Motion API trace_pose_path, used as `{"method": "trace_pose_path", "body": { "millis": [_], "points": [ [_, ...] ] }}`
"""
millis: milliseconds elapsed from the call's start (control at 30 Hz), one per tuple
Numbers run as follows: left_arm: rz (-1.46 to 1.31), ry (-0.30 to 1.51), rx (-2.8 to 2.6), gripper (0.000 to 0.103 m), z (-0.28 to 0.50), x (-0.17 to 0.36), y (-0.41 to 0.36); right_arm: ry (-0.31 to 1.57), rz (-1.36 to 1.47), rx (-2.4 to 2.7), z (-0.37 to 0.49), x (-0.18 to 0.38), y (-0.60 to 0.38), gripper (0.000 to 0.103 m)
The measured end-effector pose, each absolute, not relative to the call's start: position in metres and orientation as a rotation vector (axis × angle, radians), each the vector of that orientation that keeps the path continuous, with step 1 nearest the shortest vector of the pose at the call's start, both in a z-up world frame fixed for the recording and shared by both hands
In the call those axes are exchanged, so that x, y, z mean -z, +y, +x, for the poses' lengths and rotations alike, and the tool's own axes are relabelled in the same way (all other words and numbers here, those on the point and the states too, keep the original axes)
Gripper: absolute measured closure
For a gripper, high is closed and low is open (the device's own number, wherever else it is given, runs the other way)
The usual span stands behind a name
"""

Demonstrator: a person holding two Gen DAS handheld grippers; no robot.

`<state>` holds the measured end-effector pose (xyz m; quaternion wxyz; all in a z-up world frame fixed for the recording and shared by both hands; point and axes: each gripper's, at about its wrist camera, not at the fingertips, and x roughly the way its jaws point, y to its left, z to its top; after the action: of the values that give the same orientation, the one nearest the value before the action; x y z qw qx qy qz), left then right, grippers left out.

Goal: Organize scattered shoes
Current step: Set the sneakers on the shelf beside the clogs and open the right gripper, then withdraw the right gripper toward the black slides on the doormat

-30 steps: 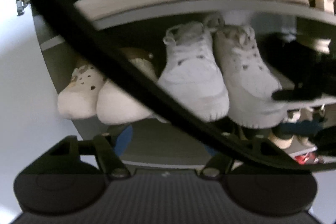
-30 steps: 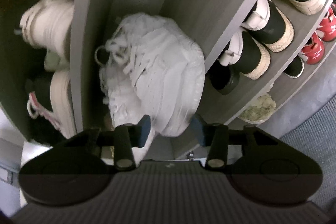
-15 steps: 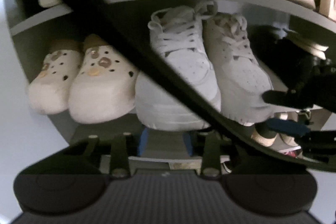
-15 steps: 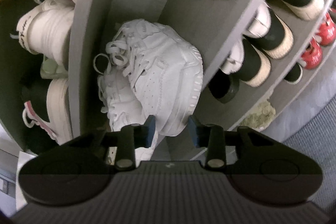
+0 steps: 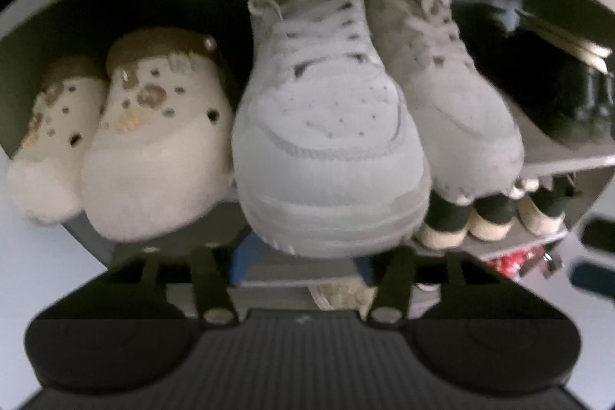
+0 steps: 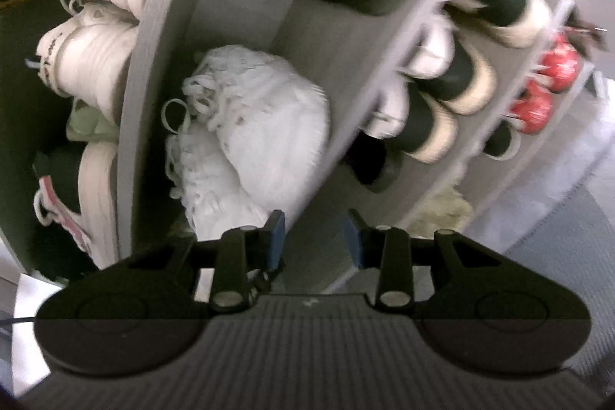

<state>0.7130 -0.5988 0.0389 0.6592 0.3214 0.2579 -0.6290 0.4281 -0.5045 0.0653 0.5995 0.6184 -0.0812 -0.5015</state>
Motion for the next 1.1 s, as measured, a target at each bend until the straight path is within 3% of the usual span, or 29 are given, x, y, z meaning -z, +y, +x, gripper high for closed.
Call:
{"method": "trace_pose_path", "body": {
  "millis": [133, 333, 433, 933, 1100],
  "points": [
    [0.807, 0.598, 1.483, 0.042, 0.716, -0.026, -0.581, -0.149, 1.464, 1.274, 0.423, -0.066, -0.444, 0.065],
    [0.751, 0.515, 1.567, 0.041, 0.718, -0.024, -0.589, -0.385, 1.561, 1.359, 0.426, -0.048, -0.380, 0.065],
    [0.762, 0.558, 1.571, 0.040, 0.720, -0.028, -0.600, -0.424, 1.591, 1.358, 0.445, -0.039, -0.372, 0.065],
    [0.836, 0.723, 1.555, 0.045, 0.728, -0.027, -0.651, -0.282, 1.651, 1.421, 0.452, -0.042, -0.333, 0.065],
    [0.898, 0.667, 1.563, 0.024, 0.725, -0.016, -0.629, -0.309, 1.723, 1.527, 0.434, -0.038, -0.288, 0.065]
  ]
}}
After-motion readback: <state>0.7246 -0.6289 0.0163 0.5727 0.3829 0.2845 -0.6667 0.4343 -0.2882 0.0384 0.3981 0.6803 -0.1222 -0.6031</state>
